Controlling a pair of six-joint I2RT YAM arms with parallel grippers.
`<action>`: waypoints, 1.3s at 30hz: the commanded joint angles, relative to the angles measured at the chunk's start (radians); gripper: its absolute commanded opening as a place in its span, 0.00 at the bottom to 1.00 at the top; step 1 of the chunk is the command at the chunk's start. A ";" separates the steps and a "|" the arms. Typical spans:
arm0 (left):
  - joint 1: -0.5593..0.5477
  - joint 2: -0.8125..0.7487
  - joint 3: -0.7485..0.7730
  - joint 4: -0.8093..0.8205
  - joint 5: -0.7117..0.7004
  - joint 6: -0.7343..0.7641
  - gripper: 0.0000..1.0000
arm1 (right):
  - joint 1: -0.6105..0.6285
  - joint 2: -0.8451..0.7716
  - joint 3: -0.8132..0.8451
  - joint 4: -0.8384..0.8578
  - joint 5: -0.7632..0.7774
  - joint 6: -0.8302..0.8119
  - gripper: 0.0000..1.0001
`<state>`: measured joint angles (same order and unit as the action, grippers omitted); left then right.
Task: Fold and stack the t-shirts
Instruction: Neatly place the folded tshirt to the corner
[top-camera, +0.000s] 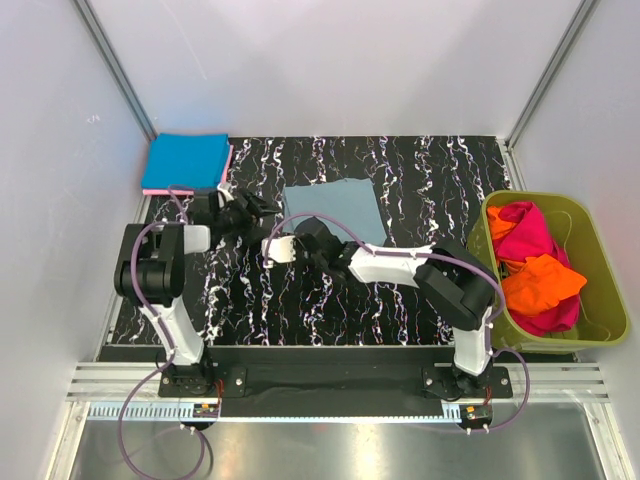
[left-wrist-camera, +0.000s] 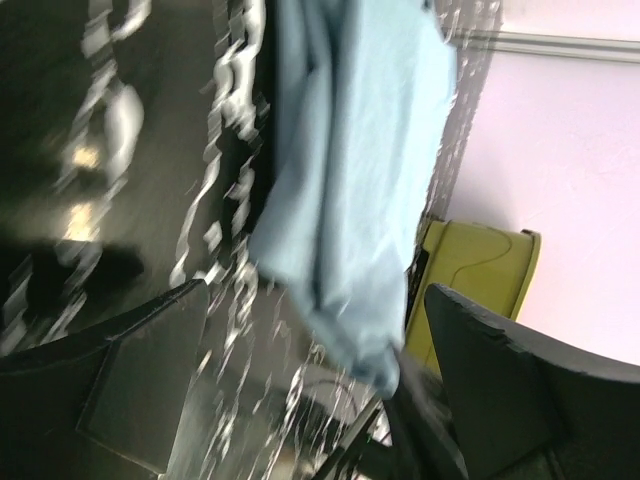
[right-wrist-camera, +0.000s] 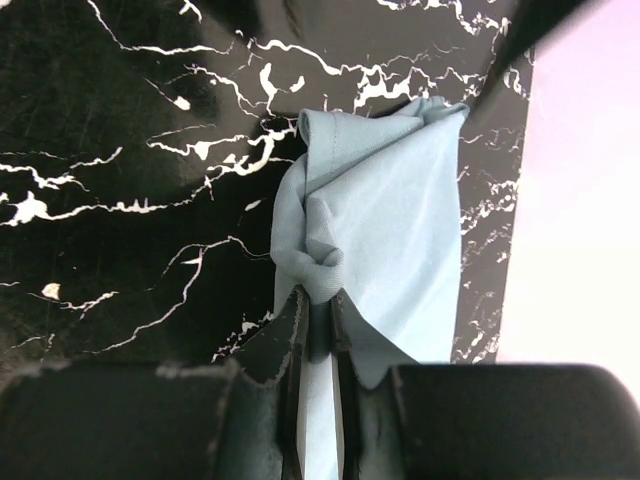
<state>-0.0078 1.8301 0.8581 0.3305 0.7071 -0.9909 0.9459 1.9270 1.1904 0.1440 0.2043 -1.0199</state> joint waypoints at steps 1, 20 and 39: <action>-0.046 0.070 0.090 0.162 -0.026 -0.064 0.94 | -0.010 -0.049 0.038 -0.006 -0.037 0.029 0.00; -0.107 0.064 0.216 -0.102 -0.153 0.024 0.94 | -0.093 -0.082 0.135 -0.020 -0.100 0.101 0.00; -0.170 0.250 0.349 -0.105 -0.136 -0.084 0.93 | -0.098 -0.114 0.132 -0.006 -0.124 0.155 0.00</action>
<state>-0.1692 2.0567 1.1625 0.2283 0.5938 -1.0657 0.8555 1.8782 1.2808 0.0982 0.1089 -0.8886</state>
